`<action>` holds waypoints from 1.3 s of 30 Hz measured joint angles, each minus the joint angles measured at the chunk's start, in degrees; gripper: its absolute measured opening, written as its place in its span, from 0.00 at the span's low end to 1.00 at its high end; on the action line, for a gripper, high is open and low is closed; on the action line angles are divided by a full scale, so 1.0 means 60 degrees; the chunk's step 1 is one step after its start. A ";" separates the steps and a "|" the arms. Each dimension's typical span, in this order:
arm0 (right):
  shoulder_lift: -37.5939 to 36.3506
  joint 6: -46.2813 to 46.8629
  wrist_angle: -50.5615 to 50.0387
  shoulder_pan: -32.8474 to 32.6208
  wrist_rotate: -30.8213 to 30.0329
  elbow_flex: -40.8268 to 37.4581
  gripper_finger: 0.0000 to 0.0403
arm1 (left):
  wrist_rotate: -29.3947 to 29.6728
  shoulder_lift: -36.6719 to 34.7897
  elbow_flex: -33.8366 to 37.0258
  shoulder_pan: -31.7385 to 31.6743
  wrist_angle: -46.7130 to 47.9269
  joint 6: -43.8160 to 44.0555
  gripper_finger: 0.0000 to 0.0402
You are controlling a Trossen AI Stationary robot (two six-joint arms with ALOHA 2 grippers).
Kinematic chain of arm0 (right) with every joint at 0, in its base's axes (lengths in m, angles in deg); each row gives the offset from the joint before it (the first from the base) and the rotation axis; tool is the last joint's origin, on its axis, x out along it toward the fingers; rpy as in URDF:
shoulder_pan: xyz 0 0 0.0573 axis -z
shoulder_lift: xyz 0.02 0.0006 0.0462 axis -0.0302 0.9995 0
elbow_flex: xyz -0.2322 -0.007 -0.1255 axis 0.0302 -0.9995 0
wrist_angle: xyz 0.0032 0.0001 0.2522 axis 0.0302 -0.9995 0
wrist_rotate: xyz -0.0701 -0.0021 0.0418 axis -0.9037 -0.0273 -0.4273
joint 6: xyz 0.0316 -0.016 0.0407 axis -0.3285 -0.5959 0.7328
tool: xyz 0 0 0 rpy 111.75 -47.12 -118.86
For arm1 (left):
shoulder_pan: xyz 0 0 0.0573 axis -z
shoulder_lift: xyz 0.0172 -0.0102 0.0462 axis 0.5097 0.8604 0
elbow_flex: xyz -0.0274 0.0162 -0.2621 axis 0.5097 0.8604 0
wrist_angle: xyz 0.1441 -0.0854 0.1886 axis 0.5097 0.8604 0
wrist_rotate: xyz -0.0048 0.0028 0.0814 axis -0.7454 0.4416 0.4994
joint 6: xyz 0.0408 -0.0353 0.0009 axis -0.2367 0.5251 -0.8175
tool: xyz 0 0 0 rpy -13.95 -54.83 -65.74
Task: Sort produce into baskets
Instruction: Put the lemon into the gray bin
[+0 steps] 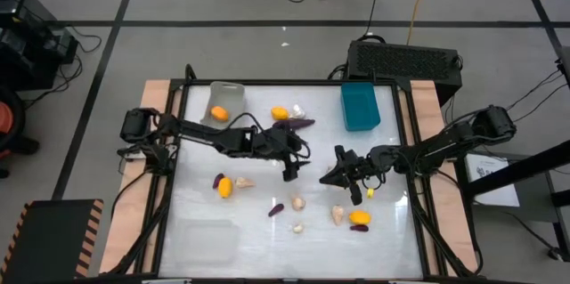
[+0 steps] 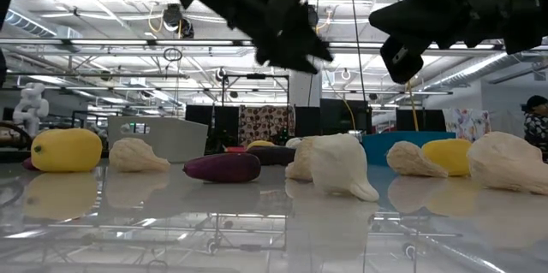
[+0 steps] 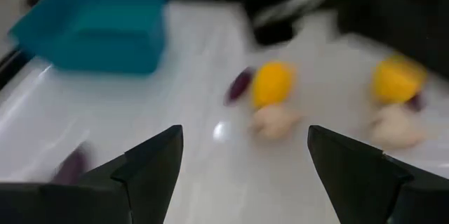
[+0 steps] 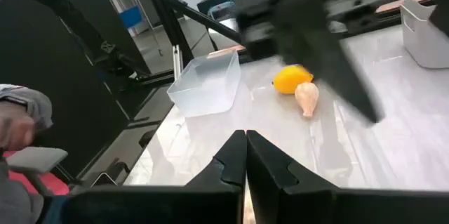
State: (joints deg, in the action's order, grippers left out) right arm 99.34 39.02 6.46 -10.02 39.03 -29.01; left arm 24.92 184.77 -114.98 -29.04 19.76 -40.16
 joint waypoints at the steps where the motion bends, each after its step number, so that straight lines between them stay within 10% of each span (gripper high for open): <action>1: -0.0097 -0.0045 -0.0081 0.0000 0.0010 0.0000 0.01 | -0.0150 0.0152 -0.0050 0.0039 -0.0173 0.0000 0.78; 12: -0.2583 -0.0683 -0.1698 -0.0426 -0.0017 -0.0011 0.01 | -0.1399 0.2680 -0.1584 0.0328 -0.2973 -0.0723 0.78; 33: -0.4798 -0.2360 -0.1765 -0.2576 -0.1084 -0.0004 0.01 | -0.2690 0.5478 -0.6061 0.0302 -0.0941 -0.1959 0.78; 39: -0.5277 -0.1574 -0.3732 -0.2653 -0.3604 0.0000 0.00 | -0.2673 0.5539 -0.6204 0.0185 -0.0446 -0.1952 0.78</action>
State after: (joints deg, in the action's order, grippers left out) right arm 67.68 29.58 -15.93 -25.94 17.40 -29.01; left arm 8.89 218.01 -152.21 -27.93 17.08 -51.87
